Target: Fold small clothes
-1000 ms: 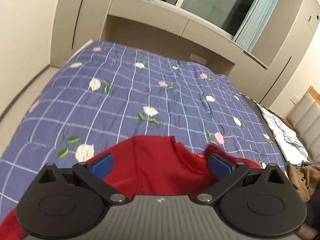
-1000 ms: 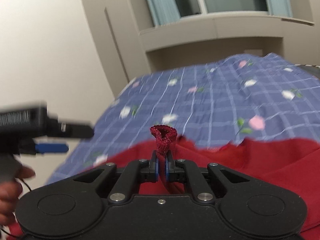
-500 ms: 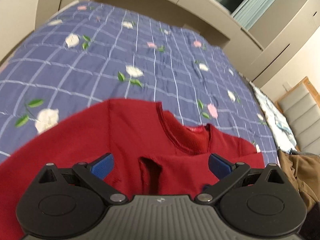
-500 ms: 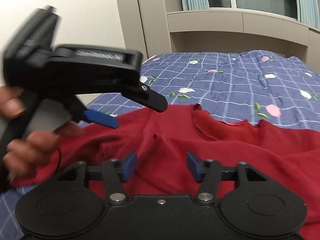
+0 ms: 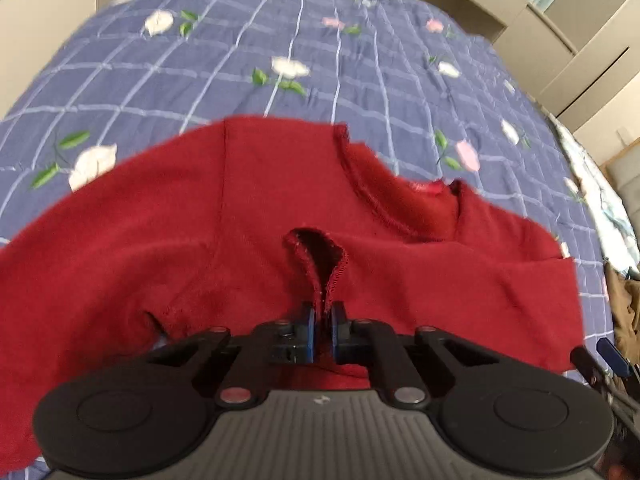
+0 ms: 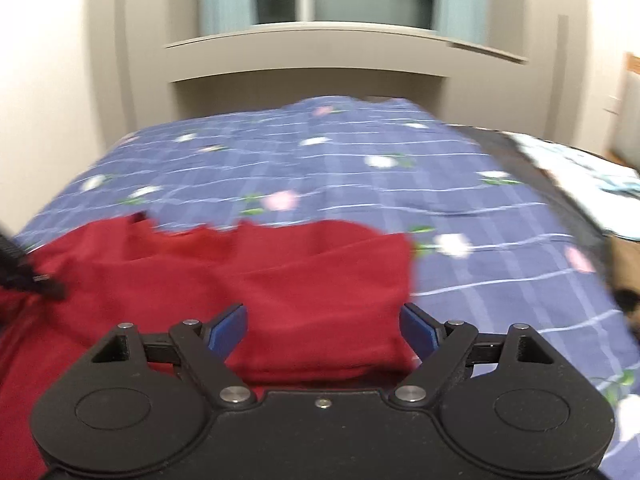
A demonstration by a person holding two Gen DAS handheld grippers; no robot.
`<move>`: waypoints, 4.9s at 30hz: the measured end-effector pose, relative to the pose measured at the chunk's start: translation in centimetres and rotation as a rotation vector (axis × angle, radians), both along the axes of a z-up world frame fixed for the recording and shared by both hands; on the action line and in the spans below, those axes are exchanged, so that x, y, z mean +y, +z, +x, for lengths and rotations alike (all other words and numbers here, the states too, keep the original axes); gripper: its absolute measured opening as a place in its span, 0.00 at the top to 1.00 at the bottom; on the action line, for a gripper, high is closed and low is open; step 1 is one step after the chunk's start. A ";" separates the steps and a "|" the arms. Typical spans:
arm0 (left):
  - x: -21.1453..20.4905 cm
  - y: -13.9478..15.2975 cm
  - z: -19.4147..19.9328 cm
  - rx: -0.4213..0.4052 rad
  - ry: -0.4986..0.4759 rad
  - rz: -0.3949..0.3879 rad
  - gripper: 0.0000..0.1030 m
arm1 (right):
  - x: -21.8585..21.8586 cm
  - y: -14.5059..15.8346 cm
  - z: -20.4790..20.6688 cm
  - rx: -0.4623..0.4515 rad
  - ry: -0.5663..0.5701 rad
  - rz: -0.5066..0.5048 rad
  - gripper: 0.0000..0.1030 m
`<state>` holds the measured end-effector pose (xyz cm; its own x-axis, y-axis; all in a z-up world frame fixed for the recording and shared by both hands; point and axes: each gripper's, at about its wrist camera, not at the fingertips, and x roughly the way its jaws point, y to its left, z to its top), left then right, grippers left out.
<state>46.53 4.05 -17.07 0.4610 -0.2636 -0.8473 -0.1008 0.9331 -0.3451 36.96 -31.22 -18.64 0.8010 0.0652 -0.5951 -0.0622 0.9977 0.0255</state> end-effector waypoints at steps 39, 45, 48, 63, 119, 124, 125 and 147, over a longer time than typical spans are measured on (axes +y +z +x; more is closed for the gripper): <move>5.5 2.9 -15.6 -0.136 0.327 0.043 0.01 | 6.5 0.1 -0.6 0.008 0.213 -0.132 0.01; 11.7 2.3 -25.2 -0.101 0.695 0.026 0.01 | 12.6 0.5 -2.5 0.019 0.359 -0.127 0.01; 15.4 1.7 -29.4 -0.100 0.888 0.030 0.02 | 15.2 0.6 -3.5 0.012 0.429 -0.126 0.01; 24.6 -3.7 -33.0 -0.149 1.330 -0.352 0.88 | 21.1 -0.2 -1.9 -0.031 0.403 -0.203 0.01; -23.2 2.4 -4.9 -0.397 -0.413 0.149 0.78 | -10.3 -2.1 0.5 0.009 0.109 -0.071 0.01; -20.6 3.2 -5.6 -0.403 -0.389 0.093 0.32 | -9.7 -1.5 1.1 0.001 0.119 -0.033 0.01; -19.7 3.4 -5.8 -0.393 -0.385 0.097 0.31 | -9.6 -1.3 1.1 -0.001 0.118 -0.022 0.01; -1.4 2.5 5.6 -0.267 -0.457 0.391 0.23 | -5.0 -0.6 5.9 0.193 0.240 0.310 0.32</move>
<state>52.15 2.70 -14.53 0.5834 -0.1781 -0.7924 0.3772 0.9235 0.0702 42.83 -36.20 -19.26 0.6174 0.4353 -0.6553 -0.2565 0.8988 0.3554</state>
